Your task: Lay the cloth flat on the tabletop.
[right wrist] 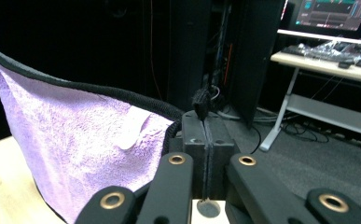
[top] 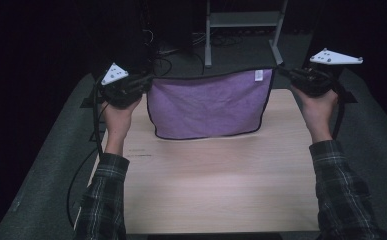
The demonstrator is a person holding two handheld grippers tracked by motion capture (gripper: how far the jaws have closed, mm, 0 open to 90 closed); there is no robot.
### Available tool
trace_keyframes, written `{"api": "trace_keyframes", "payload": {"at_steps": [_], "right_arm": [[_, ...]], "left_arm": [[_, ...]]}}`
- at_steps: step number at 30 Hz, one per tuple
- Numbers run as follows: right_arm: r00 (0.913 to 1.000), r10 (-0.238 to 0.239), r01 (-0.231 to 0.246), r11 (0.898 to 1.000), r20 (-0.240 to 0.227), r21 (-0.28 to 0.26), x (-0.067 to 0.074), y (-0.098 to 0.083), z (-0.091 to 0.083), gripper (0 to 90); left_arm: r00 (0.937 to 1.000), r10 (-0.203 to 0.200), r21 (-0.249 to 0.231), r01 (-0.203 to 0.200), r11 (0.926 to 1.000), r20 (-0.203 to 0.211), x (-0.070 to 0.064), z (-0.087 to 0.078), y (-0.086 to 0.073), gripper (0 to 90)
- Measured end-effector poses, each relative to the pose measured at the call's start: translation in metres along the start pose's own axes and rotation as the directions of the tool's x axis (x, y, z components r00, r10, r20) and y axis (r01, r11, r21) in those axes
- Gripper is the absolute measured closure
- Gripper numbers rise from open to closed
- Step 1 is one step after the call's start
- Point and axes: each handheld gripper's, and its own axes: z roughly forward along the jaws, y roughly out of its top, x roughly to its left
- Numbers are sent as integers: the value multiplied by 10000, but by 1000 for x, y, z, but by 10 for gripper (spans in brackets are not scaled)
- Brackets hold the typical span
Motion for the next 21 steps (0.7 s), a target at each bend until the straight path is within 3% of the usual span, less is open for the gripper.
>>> {"api": "trace_keyframes", "payload": {"at_steps": [5, 11, 16, 21], "right_arm": [[9998, 94, -92, 9998, 159, -154, -10, 6, 7, 889], [9996, 269, -269, 9996, 66, 65, -14, -9, 8, 889], [9993, 368, -365, 9990, -113, 265, -12, -24, 5, 889], [9990, 320, -310, 9990, -308, 334, -6, -36, -4, 888]], "left_arm": [[9998, 178, 90, -178, 9998, -30, 2, 12, 6, 831], [9998, 134, 400, -141, 9991, 172, -1, 17, -7, 831], [9993, -4, 468, -13, 9989, 376, -6, 12, -16, 831], [9985, 119, 636, -152, 9979, 527, -14, 2, -23, 830]]}}
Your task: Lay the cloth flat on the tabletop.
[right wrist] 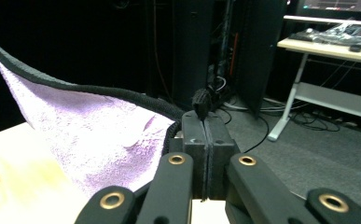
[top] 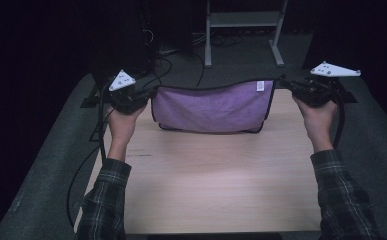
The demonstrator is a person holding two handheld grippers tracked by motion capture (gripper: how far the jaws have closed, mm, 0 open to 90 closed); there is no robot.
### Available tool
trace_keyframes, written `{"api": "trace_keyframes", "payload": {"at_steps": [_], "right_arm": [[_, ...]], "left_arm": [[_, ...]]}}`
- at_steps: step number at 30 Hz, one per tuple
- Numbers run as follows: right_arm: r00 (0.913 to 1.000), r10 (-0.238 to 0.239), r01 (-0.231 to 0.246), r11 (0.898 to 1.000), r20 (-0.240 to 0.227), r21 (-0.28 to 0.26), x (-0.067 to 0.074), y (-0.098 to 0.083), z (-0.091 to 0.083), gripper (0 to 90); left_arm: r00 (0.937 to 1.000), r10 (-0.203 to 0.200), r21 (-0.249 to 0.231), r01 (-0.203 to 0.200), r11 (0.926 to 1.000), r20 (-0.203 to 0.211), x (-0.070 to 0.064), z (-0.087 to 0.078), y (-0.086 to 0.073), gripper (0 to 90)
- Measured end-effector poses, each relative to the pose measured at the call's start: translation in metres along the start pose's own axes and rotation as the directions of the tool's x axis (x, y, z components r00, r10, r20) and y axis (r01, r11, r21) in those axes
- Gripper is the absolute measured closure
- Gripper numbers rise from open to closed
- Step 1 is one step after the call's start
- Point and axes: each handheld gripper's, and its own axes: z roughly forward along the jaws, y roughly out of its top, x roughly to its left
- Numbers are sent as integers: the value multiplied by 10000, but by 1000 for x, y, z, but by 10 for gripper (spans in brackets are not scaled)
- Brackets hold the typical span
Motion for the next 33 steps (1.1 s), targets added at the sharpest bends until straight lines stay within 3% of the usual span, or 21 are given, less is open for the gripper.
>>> {"api": "trace_keyframes", "payload": {"at_steps": [7, 19, 28, 33], "right_arm": [[9997, -118, 122, 9997, -200, 190, 10, -15, -10, 887], [9961, 267, -208, 9973, -837, 709, 21, -56, -22, 887], [9924, 473, -314, 9899, -1134, 1382, 28, -91, -29, 887], [9898, 602, -349, 9813, -1295, 1896, 33, -110, -32, 887]], "left_arm": [[9997, -48, 402, 37, 9992, 253, -10, -10, -18, 830], [9970, -228, 1021, 151, 9947, 740, -28, -24, -56, 828], [9910, -793, 1600, 615, 9852, 1076, -40, -28, -92, 828], [9886, -905, 1899, 666, 9796, 1203, -47, -35, -105, 828]]}}
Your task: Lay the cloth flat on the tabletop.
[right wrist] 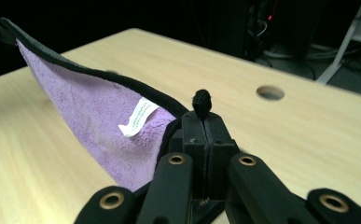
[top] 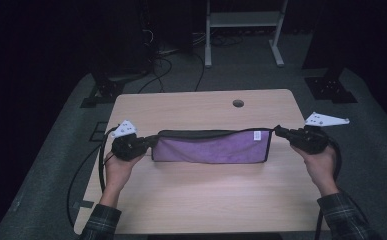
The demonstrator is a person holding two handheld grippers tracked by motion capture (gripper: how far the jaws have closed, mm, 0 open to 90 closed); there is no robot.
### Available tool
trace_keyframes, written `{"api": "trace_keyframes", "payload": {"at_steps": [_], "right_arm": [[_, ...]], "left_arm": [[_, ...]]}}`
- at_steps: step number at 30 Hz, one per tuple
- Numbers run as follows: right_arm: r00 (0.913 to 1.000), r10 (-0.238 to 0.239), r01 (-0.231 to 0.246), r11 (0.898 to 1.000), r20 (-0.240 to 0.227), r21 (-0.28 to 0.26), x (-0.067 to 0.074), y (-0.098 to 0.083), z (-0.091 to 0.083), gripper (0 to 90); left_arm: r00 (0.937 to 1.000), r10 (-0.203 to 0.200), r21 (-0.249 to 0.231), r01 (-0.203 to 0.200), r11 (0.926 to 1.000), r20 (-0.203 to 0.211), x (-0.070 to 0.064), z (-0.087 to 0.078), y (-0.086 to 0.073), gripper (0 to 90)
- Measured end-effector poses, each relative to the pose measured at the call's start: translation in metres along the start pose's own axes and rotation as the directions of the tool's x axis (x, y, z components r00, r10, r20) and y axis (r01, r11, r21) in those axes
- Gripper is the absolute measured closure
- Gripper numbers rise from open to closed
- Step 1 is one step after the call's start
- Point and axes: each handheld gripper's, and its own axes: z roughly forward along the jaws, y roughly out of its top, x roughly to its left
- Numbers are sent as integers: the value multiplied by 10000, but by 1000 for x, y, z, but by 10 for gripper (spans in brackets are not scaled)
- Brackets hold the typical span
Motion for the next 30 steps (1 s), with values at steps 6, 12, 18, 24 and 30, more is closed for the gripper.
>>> {"api": "trace_keyframes", "payload": {"at_steps": [6, 12, 18, 24, 30], "right_arm": [[9998, 120, -113, 9990, -169, 430, 8, -19, -3, 886], [9992, 139, -102, 9953, -377, 965, 16, -36, -9, 886], [9975, 190, -97, 9911, -686, 1327, 25, -51, -17, 886], [9961, 128, 1, 9892, -873, 1466, 35, -59, -28, 887], [9948, 108, 44, 9890, -1017, 1478, 45, -62, -39, 886]], "left_arm": [[9997, -64, 397, 55, 9992, 234, -11, -4, -19, 827], [9985, -173, 708, 136, 9974, 528, -24, -9, -37, 827], [9953, -434, 1116, 336, 9932, 867, -36, -18, -58, 827], [9925, -497, 1493, 327, 9883, 1115, -51, -27, -75, 826], [9913, -481, 1745, 263, 9843, 1223, -64, -34, -86, 822]]}}
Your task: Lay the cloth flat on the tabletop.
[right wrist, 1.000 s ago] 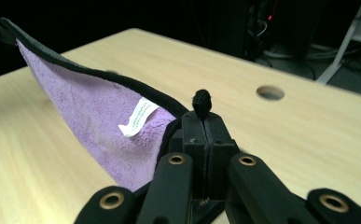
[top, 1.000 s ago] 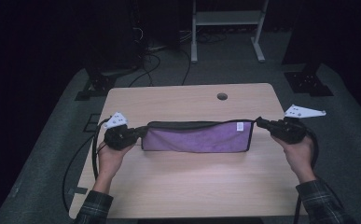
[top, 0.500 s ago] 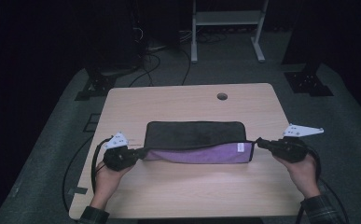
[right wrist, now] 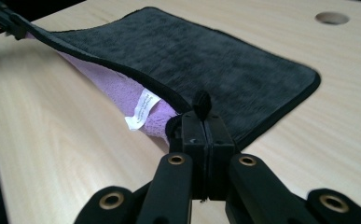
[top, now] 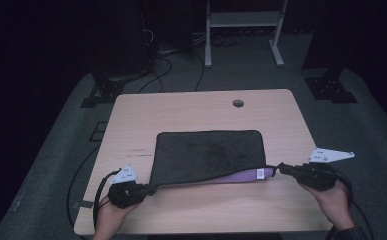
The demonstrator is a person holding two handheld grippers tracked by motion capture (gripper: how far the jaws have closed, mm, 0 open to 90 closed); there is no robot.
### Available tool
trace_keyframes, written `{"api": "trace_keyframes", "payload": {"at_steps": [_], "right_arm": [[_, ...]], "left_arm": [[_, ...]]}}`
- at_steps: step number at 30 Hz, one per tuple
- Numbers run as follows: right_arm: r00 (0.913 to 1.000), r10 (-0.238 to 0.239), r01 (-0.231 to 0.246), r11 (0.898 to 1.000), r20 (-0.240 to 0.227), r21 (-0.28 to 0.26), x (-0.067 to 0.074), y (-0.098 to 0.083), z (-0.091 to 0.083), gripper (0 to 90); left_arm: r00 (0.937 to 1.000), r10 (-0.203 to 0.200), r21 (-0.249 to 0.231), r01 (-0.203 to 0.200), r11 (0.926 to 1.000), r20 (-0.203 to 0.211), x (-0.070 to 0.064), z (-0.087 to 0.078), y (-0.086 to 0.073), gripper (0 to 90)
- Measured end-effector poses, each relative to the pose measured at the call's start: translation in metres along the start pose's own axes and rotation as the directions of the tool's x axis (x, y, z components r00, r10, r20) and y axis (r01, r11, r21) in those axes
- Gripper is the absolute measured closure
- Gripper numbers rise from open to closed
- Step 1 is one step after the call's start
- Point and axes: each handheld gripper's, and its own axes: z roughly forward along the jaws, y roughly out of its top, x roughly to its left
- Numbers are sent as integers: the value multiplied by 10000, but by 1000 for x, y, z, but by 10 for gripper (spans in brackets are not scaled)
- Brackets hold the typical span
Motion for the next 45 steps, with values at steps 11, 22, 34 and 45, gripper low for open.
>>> {"api": "trace_keyframes", "payload": {"at_steps": [11, 22, 34, 45], "right_arm": [[9999, 158, -159, 9985, 21, 523, 4, -18, 0, 727], [9984, 480, -497, 9972, 315, 559, -6, -20, 5, 568], [9940, 319, -471, 9882, 1046, 1454, -34, -19, 50, 523], [9994, -280, 320, 9720, -204, 2329, -9, -25, 65, 405]], "left_arm": [[10000, -62, 128, 62, 9999, -69, -1, 1, -5, 664], [9971, -363, -118, 356, 9993, -662, 11, -4, -5, 509], [9928, -642, 359, 682, 9970, -1011, 30, 15, -3, 359], [9911, -716, 447, 770, 9960, -1125, 28, 12, -9, 323]]}}
